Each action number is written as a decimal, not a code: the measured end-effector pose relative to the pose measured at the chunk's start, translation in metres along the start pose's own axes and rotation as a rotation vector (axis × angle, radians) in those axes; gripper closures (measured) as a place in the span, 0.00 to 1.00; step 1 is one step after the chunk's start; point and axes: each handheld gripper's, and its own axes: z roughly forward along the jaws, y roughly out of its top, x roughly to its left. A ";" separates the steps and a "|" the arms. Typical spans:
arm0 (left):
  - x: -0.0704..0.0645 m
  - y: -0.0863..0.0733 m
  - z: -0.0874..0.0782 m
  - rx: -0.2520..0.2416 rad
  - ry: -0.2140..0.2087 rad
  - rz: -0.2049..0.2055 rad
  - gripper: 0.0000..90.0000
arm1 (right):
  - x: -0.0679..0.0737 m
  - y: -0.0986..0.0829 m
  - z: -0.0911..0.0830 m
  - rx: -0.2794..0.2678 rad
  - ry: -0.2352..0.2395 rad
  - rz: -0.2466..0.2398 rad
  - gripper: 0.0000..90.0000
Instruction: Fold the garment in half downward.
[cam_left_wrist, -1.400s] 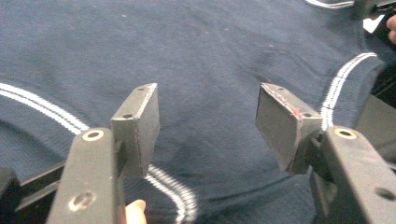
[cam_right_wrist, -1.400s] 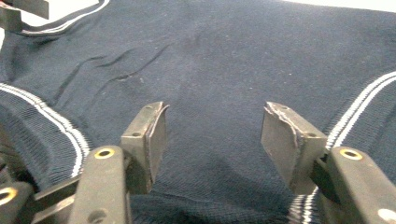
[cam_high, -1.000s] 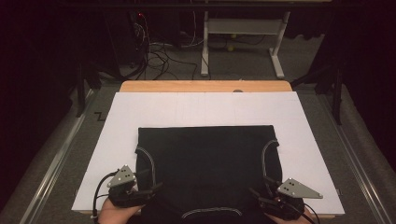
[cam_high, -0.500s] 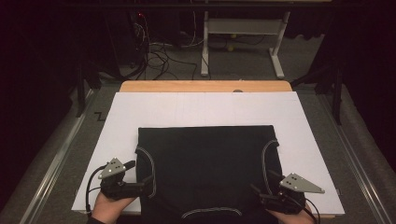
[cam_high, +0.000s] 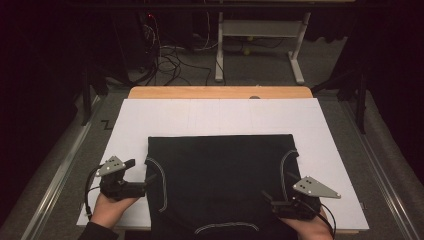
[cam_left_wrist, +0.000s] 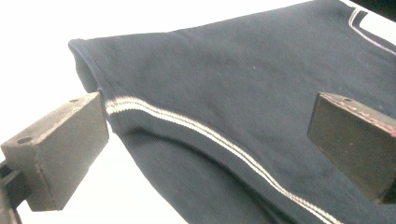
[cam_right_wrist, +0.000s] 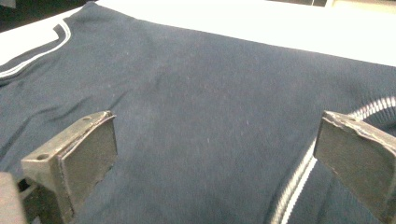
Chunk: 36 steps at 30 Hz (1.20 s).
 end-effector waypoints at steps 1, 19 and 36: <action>0.002 0.003 0.000 -0.003 -0.002 0.000 0.00 | 0.001 0.003 0.002 0.001 0.000 -0.004 0.00; 0.045 0.051 0.036 0.018 0.037 -0.004 0.00 | 0.045 0.034 0.057 0.032 0.108 -0.057 0.00; 0.062 0.094 0.039 0.001 0.029 -0.003 0.00 | 0.120 0.045 0.099 0.060 0.266 -0.126 0.00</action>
